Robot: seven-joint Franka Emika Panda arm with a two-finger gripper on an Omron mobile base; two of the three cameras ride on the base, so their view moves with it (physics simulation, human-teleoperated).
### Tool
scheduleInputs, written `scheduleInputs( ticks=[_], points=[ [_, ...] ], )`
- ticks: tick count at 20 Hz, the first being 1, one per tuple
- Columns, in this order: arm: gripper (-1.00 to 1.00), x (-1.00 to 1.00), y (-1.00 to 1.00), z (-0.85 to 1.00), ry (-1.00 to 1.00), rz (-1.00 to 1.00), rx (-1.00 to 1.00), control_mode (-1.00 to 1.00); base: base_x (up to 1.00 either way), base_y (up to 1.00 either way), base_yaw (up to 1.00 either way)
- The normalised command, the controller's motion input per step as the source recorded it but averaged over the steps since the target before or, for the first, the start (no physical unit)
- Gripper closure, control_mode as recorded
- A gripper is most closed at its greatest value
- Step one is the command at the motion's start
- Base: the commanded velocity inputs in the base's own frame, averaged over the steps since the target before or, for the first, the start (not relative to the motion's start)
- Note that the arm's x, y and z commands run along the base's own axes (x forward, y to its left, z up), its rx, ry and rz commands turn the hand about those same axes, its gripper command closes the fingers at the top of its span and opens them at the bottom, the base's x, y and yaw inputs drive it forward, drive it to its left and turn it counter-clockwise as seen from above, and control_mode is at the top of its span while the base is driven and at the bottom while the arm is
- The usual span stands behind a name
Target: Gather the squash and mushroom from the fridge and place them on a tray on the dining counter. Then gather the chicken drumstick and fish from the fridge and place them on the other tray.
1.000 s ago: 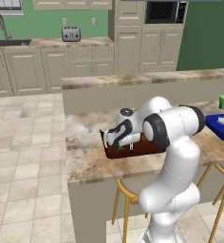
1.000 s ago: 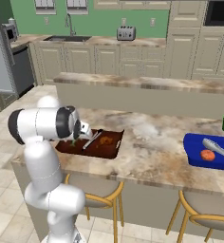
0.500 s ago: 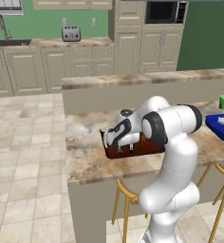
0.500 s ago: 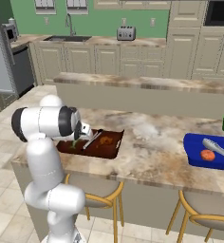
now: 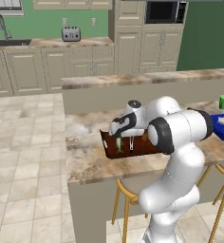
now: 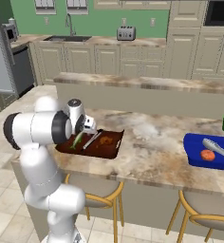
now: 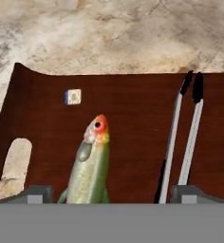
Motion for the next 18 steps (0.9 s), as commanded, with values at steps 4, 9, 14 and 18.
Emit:
scheduleInputs(
  ticks=[4,9,14,18],
  points=[
    [-1.0,-0.29,-0.09,0.88,0.0,0.0,0.0,-1.0,0.0,0.0,0.0],
    [-1.0,-0.54,-0.12,0.97,-0.02,0.0,0.0,-1.0,0.0,0.0,0.0],
    [-1.0,-0.96,0.0,0.81,-0.11,0.0,0.0,-1.0,0.0,0.0,0.0],
    [-1.0,-1.0,-0.03,0.74,-0.16,0.0,0.0,-1.0,0.0,0.0,0.0]
  ],
)
